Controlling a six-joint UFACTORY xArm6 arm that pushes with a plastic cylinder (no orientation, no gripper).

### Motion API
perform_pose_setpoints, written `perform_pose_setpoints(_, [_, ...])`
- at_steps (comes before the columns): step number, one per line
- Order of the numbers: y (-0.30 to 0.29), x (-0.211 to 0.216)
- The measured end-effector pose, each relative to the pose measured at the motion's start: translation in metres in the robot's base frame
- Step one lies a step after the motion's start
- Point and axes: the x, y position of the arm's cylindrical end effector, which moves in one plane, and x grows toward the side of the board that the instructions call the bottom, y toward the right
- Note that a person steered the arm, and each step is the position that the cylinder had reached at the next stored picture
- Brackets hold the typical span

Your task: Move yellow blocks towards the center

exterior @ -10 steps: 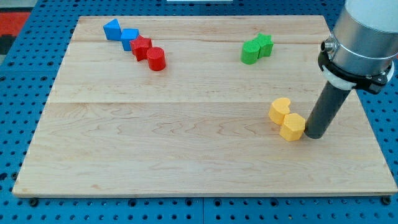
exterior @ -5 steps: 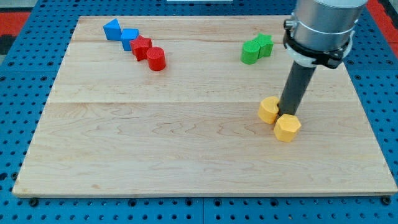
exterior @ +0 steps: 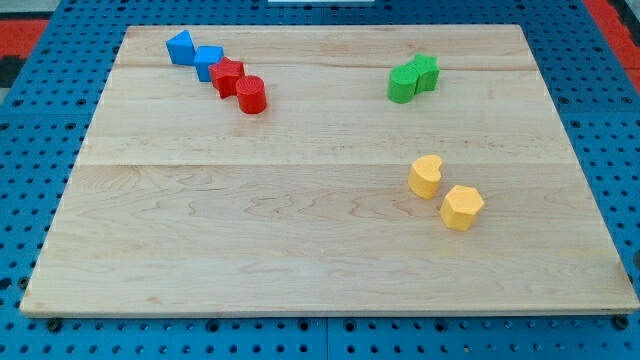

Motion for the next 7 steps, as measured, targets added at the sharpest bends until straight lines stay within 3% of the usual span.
perform_pose_setpoints(2, [-0.103,-0.018])
perform_pose_setpoints(7, [-0.198,-0.07])
